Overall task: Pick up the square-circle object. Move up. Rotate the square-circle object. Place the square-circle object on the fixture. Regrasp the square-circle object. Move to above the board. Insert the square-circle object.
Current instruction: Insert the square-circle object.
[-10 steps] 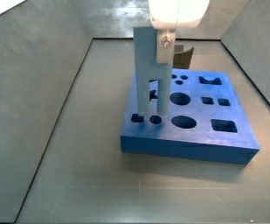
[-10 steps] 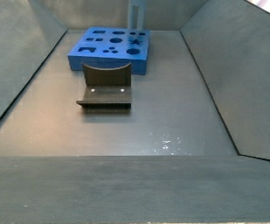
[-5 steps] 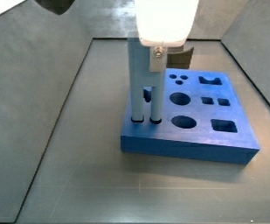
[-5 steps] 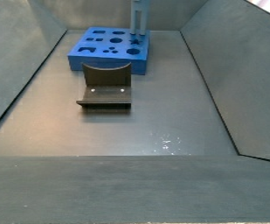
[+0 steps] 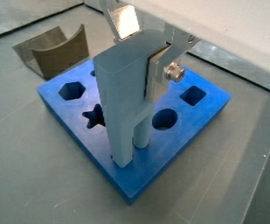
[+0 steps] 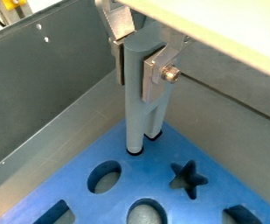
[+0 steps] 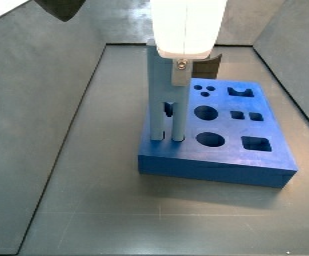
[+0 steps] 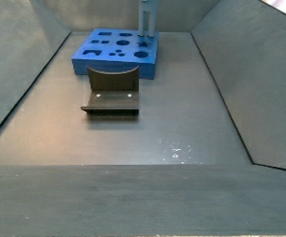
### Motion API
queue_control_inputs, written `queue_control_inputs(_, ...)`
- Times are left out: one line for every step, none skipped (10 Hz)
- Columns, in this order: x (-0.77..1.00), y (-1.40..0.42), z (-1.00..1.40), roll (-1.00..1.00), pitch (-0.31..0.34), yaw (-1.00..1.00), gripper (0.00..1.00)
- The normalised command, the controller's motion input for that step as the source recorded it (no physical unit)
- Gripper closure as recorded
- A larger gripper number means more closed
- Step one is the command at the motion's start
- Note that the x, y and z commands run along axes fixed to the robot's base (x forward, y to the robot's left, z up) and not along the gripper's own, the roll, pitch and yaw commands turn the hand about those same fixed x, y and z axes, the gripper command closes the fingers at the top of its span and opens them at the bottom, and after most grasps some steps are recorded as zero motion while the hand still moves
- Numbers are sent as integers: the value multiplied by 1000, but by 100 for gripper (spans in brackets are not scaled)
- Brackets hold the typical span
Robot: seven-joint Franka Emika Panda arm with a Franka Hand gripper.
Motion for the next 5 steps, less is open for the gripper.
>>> queue_control_inputs(206, 0, -311, 113, 50, -129, 100)
queue_control_inputs(140, 0, -389, 146, 84, -134, 100)
queue_control_inputs(111, 0, -474, 183, 77, -134, 100)
queue_control_inputs(91, -97, -771, 266, 0, -123, 100)
queue_control_inputs(114, -60, -754, 194, 0, -106, 100)
